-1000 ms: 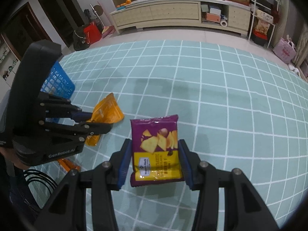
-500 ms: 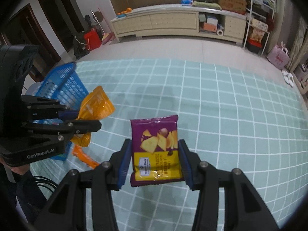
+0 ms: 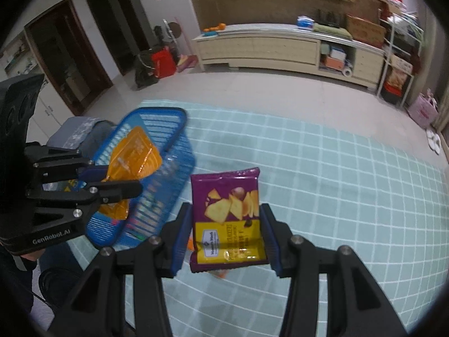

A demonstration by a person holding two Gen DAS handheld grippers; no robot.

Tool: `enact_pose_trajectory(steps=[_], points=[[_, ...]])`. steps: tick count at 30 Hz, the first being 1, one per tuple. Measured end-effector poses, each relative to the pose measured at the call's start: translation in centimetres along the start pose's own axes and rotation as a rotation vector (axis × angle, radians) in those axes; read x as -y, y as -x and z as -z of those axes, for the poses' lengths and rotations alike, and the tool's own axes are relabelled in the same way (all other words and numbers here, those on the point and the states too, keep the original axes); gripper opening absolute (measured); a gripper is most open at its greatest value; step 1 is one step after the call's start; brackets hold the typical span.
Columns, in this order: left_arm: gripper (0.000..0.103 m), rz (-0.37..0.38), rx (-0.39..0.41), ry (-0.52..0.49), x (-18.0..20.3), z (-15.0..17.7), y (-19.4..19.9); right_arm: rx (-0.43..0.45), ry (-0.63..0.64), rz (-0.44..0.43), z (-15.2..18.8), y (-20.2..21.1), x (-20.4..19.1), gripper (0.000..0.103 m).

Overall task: Organize snacks
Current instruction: 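Lift both chip bags and carry them over the blue basket, then open the right gripper to drop the purple bag while left releases the orange bag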

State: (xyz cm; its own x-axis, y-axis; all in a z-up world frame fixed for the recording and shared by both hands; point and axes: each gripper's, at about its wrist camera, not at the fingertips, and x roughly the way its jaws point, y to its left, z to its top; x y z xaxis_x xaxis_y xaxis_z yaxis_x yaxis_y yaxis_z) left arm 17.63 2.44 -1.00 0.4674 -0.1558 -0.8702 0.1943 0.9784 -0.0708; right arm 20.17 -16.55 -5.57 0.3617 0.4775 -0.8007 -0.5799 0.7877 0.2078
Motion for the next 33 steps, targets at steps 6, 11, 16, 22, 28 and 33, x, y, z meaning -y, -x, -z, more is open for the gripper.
enact_pose_trajectory(steps=[6, 11, 16, 22, 28, 33], points=[[0.014, -0.022, 0.024, 0.035, -3.1, 2.0, 1.9, -0.002, 0.054, -0.033, -1.3, -1.0, -3.7, 0.052], [0.014, -0.044, 0.029, 0.070, -5.3, 3.4, 2.6, -0.025, 0.099, -0.061, -2.1, -2.5, -6.7, 0.052], [0.014, -0.061, 0.034, 0.105, -7.9, 4.3, 3.0, -0.054, 0.136, -0.083, -2.7, -4.3, -9.5, 0.052], [0.014, -0.077, 0.046, 0.147, -10.7, 6.3, 4.0, -0.101, 0.173, -0.094, -3.0, -7.0, -12.8, 0.052], [0.014, -0.087, 0.065, 0.169, -12.6, 7.7, 5.1, -0.169, 0.231, -0.088, -2.2, -9.6, -16.2, 0.052], [0.014, -0.091, 0.078, 0.202, -13.9, 8.9, 5.6, -0.207, 0.247, -0.088, -1.6, -11.2, -18.2, 0.052]])
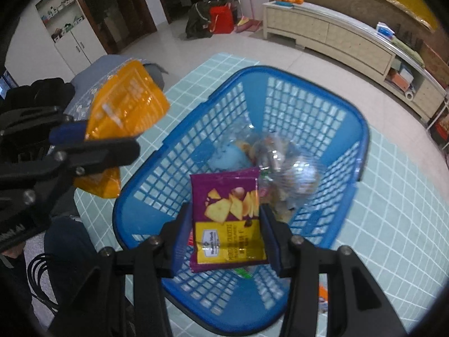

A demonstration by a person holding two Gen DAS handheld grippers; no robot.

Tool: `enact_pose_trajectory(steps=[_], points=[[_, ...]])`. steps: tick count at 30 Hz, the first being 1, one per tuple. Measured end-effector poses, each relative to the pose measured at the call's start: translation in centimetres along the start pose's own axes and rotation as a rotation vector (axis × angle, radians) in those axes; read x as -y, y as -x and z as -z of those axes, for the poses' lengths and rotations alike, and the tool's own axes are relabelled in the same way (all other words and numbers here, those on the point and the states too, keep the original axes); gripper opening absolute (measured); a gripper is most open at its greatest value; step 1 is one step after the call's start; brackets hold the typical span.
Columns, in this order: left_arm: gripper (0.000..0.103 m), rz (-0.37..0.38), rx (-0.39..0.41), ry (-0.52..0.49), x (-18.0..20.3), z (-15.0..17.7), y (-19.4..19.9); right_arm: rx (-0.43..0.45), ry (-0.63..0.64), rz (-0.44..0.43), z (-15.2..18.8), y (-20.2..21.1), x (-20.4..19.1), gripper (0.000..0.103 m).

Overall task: Organize snacks
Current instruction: 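Open the right gripper to drop the purple bag while left releases the orange bag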

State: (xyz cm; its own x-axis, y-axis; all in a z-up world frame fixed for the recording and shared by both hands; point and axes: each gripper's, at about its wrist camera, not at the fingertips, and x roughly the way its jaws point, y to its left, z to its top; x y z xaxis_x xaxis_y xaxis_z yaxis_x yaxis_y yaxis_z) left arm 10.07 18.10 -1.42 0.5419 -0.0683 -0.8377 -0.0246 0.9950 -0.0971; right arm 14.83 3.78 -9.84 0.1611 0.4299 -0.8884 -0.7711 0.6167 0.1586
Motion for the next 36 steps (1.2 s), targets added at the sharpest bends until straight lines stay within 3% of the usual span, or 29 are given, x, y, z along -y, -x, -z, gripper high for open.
enact_pose_trajectory(steps=[7, 11, 18, 23, 36], points=[[0.014, 0.005, 0.017, 0.027, -1.2, 0.6, 0.5, -0.046, 0.009, 0.013, 0.1, -1.9, -1.6, 0.054], [0.015, 0.018, 0.023, 0.028, -1.2, 0.6, 0.5, -0.052, -0.039, -0.032, 0.0, -1.9, -0.9, 0.084], [0.014, 0.033, 0.030, 0.011, -0.1, 0.4, 0.5, -0.004, -0.050, 0.005, 0.0, 0.9, 0.2, 0.090], [0.015, 0.053, 0.030, 0.001, 0.8, 0.3, 0.1, 0.033, -0.045, 0.080, 1.1, 3.5, 1.7, 0.101], [0.015, 0.106, -0.015, -0.051, 5.1, -0.5, -3.5, 0.059, -0.177, 0.172, 4.1, 5.3, 6.9, 0.103]])
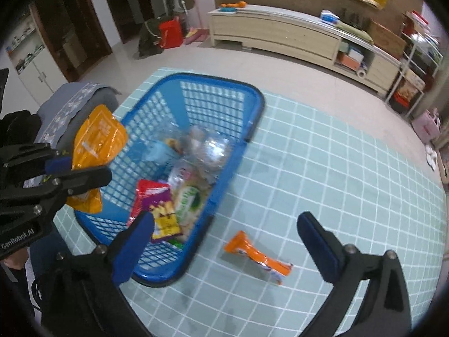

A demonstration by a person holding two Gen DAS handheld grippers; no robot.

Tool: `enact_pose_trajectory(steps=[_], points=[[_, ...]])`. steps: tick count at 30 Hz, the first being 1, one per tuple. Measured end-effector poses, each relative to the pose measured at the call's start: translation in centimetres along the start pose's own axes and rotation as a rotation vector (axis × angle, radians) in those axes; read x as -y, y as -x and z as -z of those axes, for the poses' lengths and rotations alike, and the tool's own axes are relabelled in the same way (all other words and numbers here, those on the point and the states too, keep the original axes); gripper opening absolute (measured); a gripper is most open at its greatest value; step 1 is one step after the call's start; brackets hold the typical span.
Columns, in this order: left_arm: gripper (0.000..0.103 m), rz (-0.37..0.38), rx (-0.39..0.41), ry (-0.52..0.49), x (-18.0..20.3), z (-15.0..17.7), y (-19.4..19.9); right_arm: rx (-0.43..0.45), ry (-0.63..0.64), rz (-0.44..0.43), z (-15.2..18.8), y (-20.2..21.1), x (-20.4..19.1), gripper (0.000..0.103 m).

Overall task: Organize snacks
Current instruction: 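Open the right gripper to drop the purple bag while left releases the orange bag, then move the right gripper toward the orange stick snack beside the basket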

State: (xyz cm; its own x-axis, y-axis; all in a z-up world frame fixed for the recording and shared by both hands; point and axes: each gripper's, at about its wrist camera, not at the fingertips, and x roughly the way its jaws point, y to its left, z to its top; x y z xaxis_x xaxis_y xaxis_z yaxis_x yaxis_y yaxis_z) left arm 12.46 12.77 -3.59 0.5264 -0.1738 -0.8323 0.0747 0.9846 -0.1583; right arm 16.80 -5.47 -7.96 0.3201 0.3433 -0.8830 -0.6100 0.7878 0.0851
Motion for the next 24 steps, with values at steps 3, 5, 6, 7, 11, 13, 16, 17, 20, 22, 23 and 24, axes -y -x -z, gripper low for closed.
enact_pose_trajectory(steps=[3, 5, 6, 7, 11, 13, 16, 17, 20, 22, 23, 24], points=[[0.016, 0.000, -0.011, -0.007, 0.4, -0.2, -1.2, -0.009, -0.013, 0.015, 0.4, -0.3, 0.9, 0.103], [0.016, 0.004, -0.018, -0.004, 0.5, -0.3, -1.7, -0.024, -0.013, 0.024, 0.5, -0.6, 1.2, 0.103], [0.016, 0.005, -0.020, -0.003, 0.5, -0.3, -2.0, -0.027, -0.013, 0.028, 0.5, -0.7, 1.4, 0.103], [0.016, 0.006, -0.025, -0.001, 0.5, -0.4, -2.3, -0.025, -0.013, 0.032, 0.6, -0.8, 1.5, 0.103], [0.018, 0.006, -0.036, -0.001, 0.5, -0.6, -3.3, -0.010, -0.022, 0.025, 0.7, -0.9, 1.9, 0.103], [0.021, -0.003, -0.034, -0.002, 0.4, -0.5, -3.5, -0.015, -0.022, 0.025, 0.8, -1.0, 1.9, 0.103], [0.045, -0.040, -0.031, -0.005, 0.6, -0.5, -3.8, -0.024, -0.020, 0.029, 1.0, -1.3, 2.0, 0.103], [0.053, -0.051, -0.031, -0.005, 0.6, -0.5, -3.8, -0.025, -0.023, 0.029, 1.1, -1.3, 2.1, 0.103], [0.057, -0.066, -0.041, -0.010, 0.5, -0.3, -3.7, -0.023, -0.030, 0.026, 1.2, -1.1, 2.3, 0.103], [0.062, -0.077, -0.036, -0.020, 0.7, -0.1, -3.4, -0.019, -0.031, 0.023, 1.4, -0.9, 2.5, 0.103], [0.063, -0.085, -0.025, -0.030, 1.0, 0.0, -3.0, -0.017, -0.030, 0.024, 1.5, -0.8, 2.6, 0.103], [0.063, -0.090, -0.019, -0.039, 1.2, 0.1, -2.7, -0.015, -0.028, 0.024, 1.6, -0.6, 2.6, 0.103]])
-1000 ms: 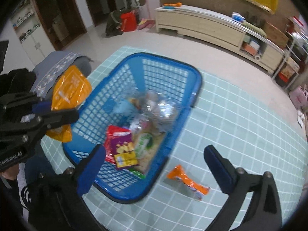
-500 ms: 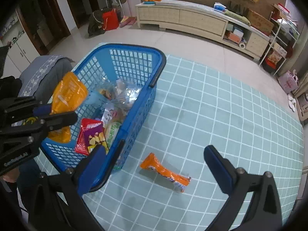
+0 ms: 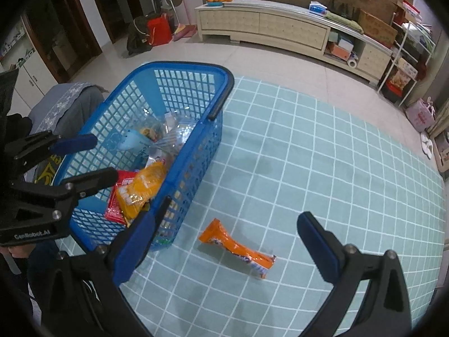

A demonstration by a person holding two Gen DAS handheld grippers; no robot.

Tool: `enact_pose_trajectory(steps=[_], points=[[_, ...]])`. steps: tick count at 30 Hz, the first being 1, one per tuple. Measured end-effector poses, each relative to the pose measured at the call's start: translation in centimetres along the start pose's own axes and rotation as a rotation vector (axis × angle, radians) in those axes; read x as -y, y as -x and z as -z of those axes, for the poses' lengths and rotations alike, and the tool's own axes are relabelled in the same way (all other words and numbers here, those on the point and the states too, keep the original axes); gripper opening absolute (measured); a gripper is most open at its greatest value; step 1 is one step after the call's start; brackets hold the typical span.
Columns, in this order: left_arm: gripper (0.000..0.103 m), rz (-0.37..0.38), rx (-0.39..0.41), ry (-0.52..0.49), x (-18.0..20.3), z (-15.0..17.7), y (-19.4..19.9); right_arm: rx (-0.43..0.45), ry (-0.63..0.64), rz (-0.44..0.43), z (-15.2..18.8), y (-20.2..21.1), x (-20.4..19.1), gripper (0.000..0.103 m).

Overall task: Organize snacks
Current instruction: 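Move the right gripper toward the orange stick snack beside the basket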

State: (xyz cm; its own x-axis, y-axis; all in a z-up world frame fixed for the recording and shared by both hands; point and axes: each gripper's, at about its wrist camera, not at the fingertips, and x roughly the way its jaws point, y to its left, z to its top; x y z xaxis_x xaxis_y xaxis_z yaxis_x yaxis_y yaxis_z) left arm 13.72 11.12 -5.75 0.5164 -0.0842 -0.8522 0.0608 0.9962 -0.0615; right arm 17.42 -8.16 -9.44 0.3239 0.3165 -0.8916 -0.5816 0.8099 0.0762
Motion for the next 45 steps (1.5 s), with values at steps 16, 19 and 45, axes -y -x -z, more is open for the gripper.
enact_pose_trajectory(steps=[16, 19, 45], points=[[0.077, -0.043, 0.092, 0.023, 1.4, 3.4, 4.5, 0.051, 0.050, -0.001, 3.0, 2.6, 0.8, 0.103], [0.077, -0.068, 0.099, 0.035, 1.9, 4.6, 5.3, 0.065, 0.087, -0.008, 4.1, 2.9, 0.6, 0.103], [0.077, -0.136, 0.071, 0.260, 7.4, 14.5, 1.5, 0.110, 0.316, -0.074, 10.9, -1.2, 1.0, 0.100]])
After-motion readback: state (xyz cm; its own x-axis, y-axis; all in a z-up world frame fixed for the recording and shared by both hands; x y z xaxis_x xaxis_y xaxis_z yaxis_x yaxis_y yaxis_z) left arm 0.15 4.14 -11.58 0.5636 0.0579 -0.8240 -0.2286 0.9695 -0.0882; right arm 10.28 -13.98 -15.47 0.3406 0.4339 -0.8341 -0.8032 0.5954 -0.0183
